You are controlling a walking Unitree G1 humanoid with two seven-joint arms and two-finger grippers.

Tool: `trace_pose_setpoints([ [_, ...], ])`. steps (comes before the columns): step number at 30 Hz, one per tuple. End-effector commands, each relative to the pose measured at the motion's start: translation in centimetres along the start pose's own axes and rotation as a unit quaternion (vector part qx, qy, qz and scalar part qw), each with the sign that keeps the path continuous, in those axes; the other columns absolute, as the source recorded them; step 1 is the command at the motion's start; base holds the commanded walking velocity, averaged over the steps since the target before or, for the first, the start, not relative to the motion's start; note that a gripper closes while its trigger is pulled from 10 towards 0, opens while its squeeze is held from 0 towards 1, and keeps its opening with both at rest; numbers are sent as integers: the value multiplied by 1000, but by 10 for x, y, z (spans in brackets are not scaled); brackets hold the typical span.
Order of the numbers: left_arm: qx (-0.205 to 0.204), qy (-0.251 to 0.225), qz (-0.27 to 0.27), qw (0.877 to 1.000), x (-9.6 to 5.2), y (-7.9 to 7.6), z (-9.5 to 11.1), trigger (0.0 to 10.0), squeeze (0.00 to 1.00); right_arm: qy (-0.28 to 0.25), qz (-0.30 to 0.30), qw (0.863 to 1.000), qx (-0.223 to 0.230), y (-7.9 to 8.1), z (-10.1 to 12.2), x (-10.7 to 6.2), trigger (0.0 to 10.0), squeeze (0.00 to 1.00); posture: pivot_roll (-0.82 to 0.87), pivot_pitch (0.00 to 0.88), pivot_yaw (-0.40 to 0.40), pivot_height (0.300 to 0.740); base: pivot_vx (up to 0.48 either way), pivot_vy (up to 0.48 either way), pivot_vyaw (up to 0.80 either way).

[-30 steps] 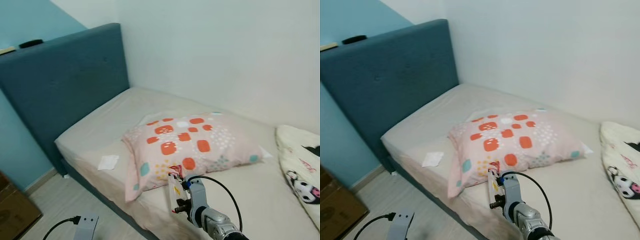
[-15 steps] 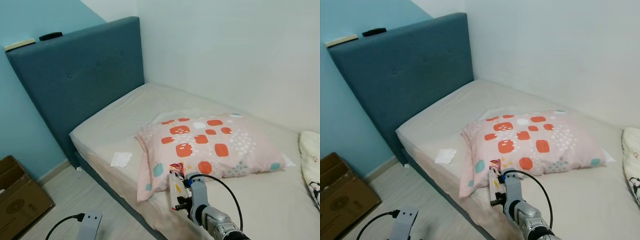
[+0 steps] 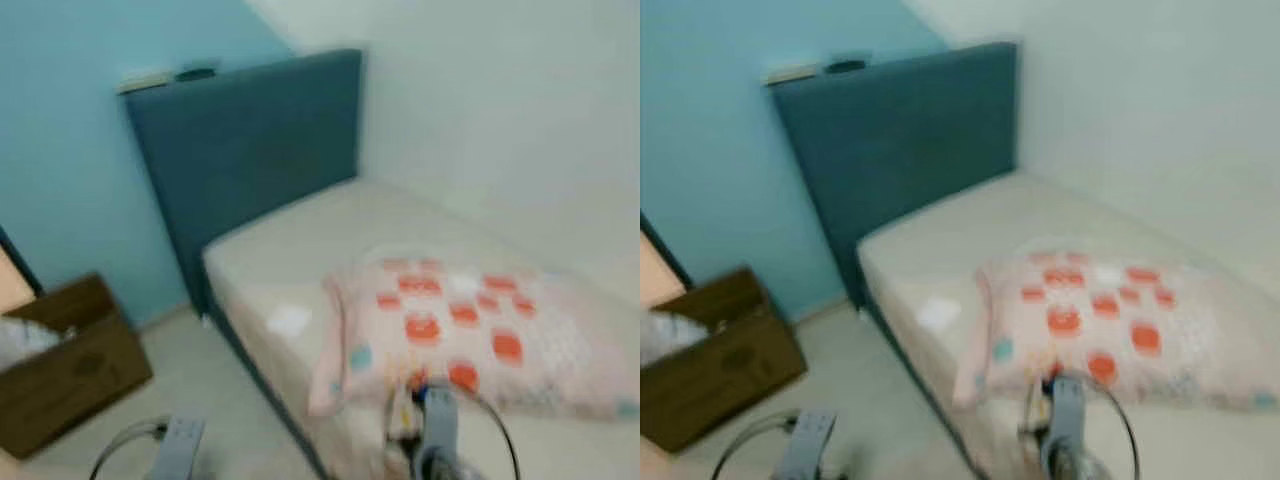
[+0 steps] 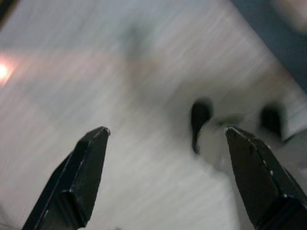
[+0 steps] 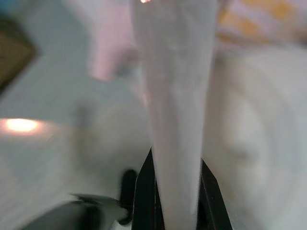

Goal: Clean up the room

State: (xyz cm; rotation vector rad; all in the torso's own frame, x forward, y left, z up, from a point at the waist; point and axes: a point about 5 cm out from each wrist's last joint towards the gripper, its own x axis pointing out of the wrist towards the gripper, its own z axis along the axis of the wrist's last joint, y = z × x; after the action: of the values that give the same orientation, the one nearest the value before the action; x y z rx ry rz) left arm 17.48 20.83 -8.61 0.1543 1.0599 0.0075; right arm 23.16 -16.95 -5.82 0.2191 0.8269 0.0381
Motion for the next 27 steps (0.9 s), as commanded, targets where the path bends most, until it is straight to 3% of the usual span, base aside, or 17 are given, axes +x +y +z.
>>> trace_pose_setpoints([
  [1,-1,-5,-5,1000,0,-4,3,10000,0,5,-11,1000,11,-7,-4,-2,10000,0,-1,0,5,725,0,0,694],
  [4,0,-4,-7,1000,1,-5,2,10000,0,5,-10,1000,9,-7,-4,-2,10000,0,-2,0,3,725,0,0,740],
  [9,4,-5,-15,1000,1,-8,4,10000,0,4,-8,1000,-5,-6,-3,-2,10000,0,-5,0,2,725,49,0,0],
  [13,4,-7,-19,1000,1,-10,6,10000,0,-1,11,1000,-7,-3,-3,-2,10000,0,-7,0,2,725,300,0,225],
  [27,6,-9,-26,1000,1,-16,7,10000,0,5,14,1000,-28,-2,-5,-2,10000,0,-6,0,-1,725,351,0,685],
])
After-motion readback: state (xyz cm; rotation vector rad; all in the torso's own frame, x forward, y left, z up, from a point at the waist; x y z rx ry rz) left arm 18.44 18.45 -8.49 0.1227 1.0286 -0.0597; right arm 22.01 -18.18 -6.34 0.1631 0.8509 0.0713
